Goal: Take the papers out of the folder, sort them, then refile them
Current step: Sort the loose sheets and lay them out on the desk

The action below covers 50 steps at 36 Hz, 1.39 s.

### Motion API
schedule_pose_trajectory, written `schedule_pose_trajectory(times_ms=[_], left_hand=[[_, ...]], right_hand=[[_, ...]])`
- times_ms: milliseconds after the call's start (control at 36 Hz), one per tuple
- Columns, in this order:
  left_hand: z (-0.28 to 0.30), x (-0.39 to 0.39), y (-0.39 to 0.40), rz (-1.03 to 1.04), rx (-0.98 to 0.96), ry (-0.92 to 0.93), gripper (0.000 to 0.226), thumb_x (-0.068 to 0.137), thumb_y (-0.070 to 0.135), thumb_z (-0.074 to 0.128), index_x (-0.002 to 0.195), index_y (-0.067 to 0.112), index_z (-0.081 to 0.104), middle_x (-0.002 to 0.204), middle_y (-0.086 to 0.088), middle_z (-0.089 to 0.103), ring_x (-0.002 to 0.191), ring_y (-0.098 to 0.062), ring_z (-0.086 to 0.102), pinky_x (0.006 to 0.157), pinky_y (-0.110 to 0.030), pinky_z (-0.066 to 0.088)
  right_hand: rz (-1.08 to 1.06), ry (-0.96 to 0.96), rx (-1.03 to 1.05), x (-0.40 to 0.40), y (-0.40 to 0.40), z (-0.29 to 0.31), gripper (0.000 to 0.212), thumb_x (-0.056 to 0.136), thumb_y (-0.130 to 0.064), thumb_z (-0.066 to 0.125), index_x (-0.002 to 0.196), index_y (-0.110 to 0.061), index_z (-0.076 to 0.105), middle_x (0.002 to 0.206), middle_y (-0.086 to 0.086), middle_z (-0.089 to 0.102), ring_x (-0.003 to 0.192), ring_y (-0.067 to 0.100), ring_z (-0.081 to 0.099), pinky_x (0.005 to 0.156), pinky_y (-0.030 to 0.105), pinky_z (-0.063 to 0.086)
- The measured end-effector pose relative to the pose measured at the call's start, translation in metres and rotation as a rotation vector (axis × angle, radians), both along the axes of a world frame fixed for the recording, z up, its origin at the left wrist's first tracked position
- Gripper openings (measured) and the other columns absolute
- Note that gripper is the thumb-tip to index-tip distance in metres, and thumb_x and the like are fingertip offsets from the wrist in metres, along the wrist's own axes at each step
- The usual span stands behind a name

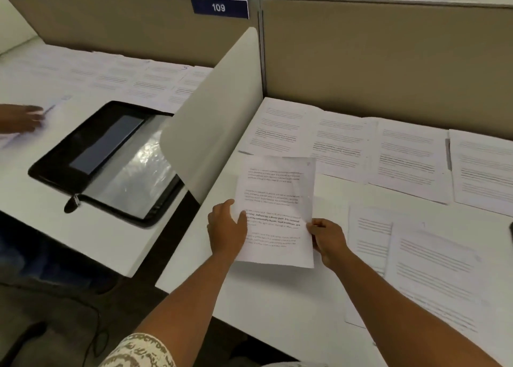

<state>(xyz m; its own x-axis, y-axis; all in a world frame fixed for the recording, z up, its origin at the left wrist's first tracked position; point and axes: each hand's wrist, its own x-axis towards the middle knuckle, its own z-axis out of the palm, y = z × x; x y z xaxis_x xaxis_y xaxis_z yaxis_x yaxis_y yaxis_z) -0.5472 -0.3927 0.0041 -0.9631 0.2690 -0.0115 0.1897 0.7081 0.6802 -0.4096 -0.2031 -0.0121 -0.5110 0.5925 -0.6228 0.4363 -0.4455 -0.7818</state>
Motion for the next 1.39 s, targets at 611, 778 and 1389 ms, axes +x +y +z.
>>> schedule_pose_trajectory(times_ms=[611,778,1389], left_hand=[[-0.048,-0.081,-0.031,-0.592,-0.504,-0.028,0.078,0.096,0.064,0.041,0.157,0.021,0.018,0.167,-0.004,0.004,0.153,-0.024,-0.001,0.122,-0.044,0.012],[-0.044,-0.086,-0.03,-0.604,-0.501,-0.018,0.077,0.096,0.062,0.045,0.156,0.021,0.022,0.167,-0.005,0.008,0.153,-0.025,0.004,0.122,-0.043,0.015],[-0.034,-0.012,0.036,-0.772,-0.174,0.207,0.043,0.095,0.032,0.056,0.135,0.017,0.057,0.151,-0.005,0.044,0.144,-0.027,0.031,0.115,-0.047,0.03]], right_hand=[[-0.046,-0.251,0.222,-0.099,-0.063,-0.021,0.009,0.088,-0.014,0.067,0.083,-0.007,0.065,0.088,0.012,0.073,0.077,0.028,0.074,0.058,0.036,0.063],[0.046,-0.33,0.354,-0.096,-0.064,-0.023,0.017,0.086,-0.022,0.064,0.079,-0.006,0.063,0.066,0.005,0.072,0.059,0.024,0.072,0.069,0.047,0.062],[-0.098,-0.383,0.673,0.031,-0.003,0.008,0.009,0.091,-0.021,0.06,0.085,-0.017,0.065,0.078,-0.006,0.067,0.075,0.012,0.061,0.06,0.02,0.041]])
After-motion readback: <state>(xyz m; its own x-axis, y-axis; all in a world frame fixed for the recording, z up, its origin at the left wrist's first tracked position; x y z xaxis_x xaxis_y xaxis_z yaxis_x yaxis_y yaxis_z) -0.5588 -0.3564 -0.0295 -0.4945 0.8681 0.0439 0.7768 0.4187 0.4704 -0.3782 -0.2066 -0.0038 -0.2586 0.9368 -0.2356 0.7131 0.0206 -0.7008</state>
